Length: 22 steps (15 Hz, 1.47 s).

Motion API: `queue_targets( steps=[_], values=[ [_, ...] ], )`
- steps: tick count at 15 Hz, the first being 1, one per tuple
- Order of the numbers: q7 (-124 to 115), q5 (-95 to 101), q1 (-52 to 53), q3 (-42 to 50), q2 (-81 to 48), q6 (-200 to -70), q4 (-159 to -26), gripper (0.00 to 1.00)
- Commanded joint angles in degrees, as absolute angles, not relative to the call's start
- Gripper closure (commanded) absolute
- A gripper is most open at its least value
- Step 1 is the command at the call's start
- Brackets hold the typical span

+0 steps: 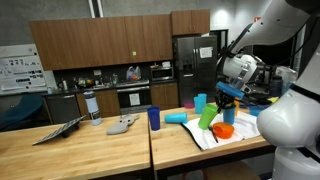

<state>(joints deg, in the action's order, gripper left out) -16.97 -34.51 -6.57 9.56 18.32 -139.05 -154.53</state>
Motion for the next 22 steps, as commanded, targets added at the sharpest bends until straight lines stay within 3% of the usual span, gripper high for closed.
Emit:
queue_targets(
  steps=[1, 22],
  values=[
    [-19.30, -30.63, -9.01, 8.87, 19.78, -137.68, -152.30, 0.99],
    [-24.14, -23.23, -24.72, 13.51, 42.97, -137.82, -151.55, 0.99]
  ],
)
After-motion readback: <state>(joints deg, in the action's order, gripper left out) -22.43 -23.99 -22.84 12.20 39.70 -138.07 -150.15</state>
